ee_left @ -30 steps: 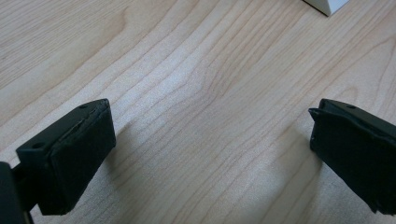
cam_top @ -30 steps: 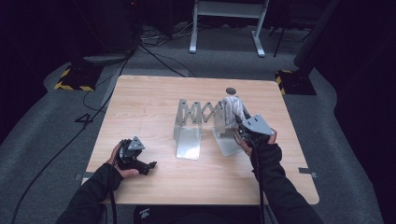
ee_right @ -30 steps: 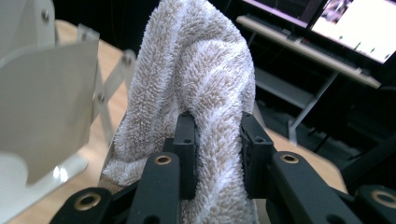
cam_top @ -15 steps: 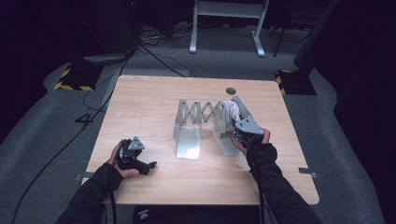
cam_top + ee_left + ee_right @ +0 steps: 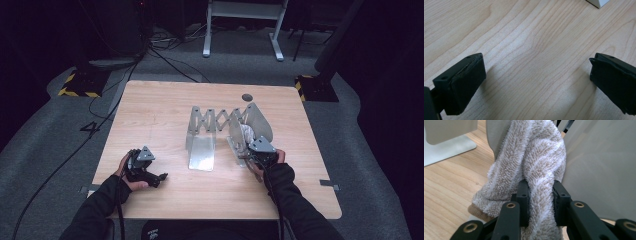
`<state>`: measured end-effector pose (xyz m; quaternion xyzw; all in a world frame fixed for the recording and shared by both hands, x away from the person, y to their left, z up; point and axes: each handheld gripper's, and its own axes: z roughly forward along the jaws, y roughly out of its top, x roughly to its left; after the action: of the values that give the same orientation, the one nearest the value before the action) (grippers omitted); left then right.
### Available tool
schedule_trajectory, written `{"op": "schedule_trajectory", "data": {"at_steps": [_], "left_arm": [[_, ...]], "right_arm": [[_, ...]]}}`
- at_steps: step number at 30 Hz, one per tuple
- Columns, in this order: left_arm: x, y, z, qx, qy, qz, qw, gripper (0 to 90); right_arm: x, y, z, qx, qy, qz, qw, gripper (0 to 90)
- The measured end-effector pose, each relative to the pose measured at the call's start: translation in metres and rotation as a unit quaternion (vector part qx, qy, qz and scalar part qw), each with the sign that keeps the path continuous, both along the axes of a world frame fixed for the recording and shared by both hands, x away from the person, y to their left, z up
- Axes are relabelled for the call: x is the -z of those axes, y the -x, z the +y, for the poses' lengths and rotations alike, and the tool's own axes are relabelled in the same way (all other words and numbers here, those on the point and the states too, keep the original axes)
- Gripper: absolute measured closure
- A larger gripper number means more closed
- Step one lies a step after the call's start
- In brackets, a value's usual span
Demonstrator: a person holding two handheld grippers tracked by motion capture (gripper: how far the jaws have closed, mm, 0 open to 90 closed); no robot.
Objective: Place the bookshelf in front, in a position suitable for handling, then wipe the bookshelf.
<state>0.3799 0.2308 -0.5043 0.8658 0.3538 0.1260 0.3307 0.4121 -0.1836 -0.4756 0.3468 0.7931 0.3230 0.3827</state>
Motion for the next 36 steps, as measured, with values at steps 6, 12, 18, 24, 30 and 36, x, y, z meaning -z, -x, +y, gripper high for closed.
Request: {"op": "schedule_trajectory", "data": {"at_steps": [6, 12, 18, 24, 30, 36], "left_arm": [[0.0, 0.0, 0.0, 0.0, 0.0, 0.0, 1.0, 0.5], [0.0, 0.0, 0.0, 0.001, 0.001, 0.0, 1.0, 0.5], [0.0, 0.0, 0.0, 0.0, 0.001, 0.001, 1.0, 0.5], [0.0, 0.0, 0.0, 0.0, 0.001, 0.0, 1.0, 0.4], [0.0, 0.001, 0.0, -0.002, 0.0, 0.0, 1.0, 0.6], [0.0, 0.001, 0.0, -0.002, 0.0, 0.0, 1.0, 0.4]], "right_arm": [[0.0, 0.002, -0.001, -0.006, -0.001, 0.006, 1.0, 72.4], [-0.024, 0.008, -0.003, -0.003, -0.027, -0.033, 0.9991, 72.6], [-0.07, 0.01, -0.001, 0.005, -0.059, -0.096, 0.9936, 72.6], [-0.08, 0.005, 0.001, 0.009, -0.059, -0.105, 0.9927, 72.6], [-0.046, 0.007, -0.003, 0.002, -0.05, -0.055, 0.9972, 72.6], [-0.015, 0.011, -0.005, 0.003, -0.022, -0.011, 0.9997, 72.6]]}}
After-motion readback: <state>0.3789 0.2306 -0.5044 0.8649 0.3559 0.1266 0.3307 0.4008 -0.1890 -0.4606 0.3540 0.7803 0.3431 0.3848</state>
